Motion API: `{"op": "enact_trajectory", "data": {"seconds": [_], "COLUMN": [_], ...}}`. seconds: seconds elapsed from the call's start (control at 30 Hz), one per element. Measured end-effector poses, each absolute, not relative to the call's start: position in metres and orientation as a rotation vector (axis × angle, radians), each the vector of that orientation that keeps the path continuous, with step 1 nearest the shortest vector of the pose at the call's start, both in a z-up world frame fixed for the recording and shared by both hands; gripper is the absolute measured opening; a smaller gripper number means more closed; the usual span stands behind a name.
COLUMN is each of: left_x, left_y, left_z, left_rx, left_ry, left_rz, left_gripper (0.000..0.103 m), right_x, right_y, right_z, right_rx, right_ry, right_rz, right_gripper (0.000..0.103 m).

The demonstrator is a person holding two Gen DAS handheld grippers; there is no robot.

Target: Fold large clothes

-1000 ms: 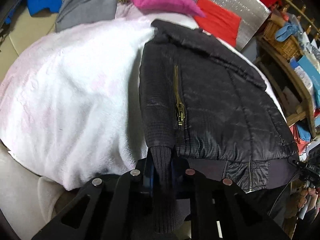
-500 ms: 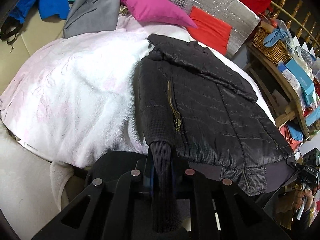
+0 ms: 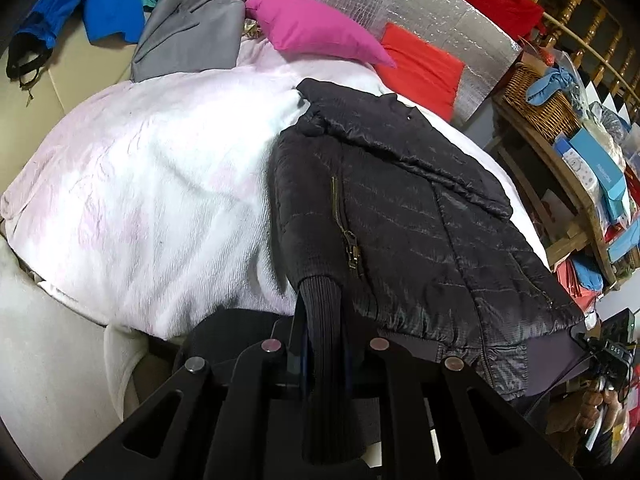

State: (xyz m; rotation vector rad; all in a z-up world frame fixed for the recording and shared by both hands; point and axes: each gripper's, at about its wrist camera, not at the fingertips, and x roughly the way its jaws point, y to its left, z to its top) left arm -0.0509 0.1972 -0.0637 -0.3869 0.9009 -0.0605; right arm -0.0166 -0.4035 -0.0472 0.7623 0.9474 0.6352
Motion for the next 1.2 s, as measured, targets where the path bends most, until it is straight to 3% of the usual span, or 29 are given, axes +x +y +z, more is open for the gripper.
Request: {"op": "enact_trajectory", "data": {"seconds": [1.2], "left_x": [-0.059], "left_y": [0.205], "left_z": [-0.077], "left_rx": [-0.406], "left_ry": [0.926], "left_rz": [-0.049], "left_gripper": [0.013], "right_x": [-0.016], "right_y": [-0.404], "right_z": [-0.053], "right_rx": [0.755], "right_ry": [0.934], "right_rz": [0.637], "right_gripper": [0.009]}}
